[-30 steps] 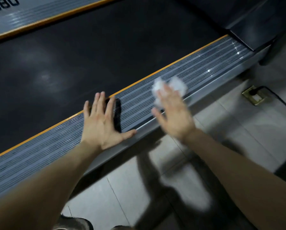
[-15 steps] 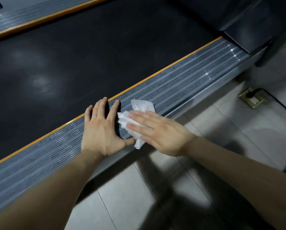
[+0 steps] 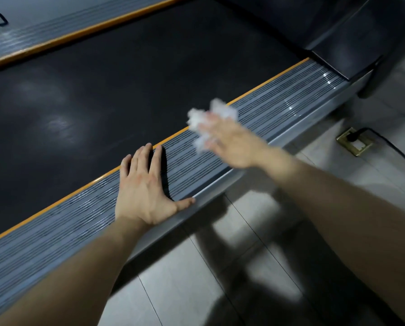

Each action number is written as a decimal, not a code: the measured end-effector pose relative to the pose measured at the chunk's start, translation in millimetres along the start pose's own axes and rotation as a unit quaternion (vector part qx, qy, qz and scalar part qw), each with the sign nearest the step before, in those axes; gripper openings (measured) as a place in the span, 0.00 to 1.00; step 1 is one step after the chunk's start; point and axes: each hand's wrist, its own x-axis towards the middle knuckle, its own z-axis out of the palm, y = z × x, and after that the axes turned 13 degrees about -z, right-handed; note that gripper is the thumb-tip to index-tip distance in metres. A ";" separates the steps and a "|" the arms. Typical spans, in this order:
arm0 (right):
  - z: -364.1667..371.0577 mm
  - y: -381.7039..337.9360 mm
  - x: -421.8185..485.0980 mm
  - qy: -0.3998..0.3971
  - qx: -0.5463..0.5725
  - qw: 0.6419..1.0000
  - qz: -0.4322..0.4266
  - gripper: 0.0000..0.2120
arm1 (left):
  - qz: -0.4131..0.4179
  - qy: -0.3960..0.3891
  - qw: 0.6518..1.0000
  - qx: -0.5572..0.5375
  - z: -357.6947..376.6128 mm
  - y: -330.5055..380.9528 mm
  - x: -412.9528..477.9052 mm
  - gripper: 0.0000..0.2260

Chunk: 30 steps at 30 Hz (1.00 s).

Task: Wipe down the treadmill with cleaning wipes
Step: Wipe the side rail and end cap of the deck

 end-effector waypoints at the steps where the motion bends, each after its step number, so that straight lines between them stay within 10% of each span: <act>1: -4.8 23.1 -2.7 0.001 -0.020 0.996 0.086 0.25 | 0.002 -0.001 1.000 0.002 -0.2 -0.4 0.2 0.64; 4: -13.2 31.3 -1.3 -0.034 0.015 0.972 0.234 0.29 | 0.003 -0.004 1.000 0.008 -0.9 -1.5 -0.4 0.64; 7: 6.7 -44.2 10.6 0.013 0.021 0.998 -0.057 0.24 | 0.004 -0.007 1.000 0.007 1.9 -2.5 -0.4 0.64; 10: -5.6 -57.3 -0.5 -0.030 0.043 0.991 -0.122 0.25 | 0.007 -0.006 1.000 0.009 3.9 -1.8 1.0 0.63; 16: -19.7 39.6 -43.5 0.017 0.044 0.934 0.354 0.26 | 0.030 -0.014 0.999 0.043 0.7 -2.2 0.6 0.60; 21: 5.2 -73.5 -49.3 0.018 0.071 0.997 0.000 0.25 | -0.007 -0.017 0.999 0.045 -5.4 28.5 19.7 0.59; 30: -5.3 33.6 -91.5 0.070 0.042 0.928 0.363 0.24 | 0.040 -0.011 0.999 0.032 12.7 62.6 36.1 0.57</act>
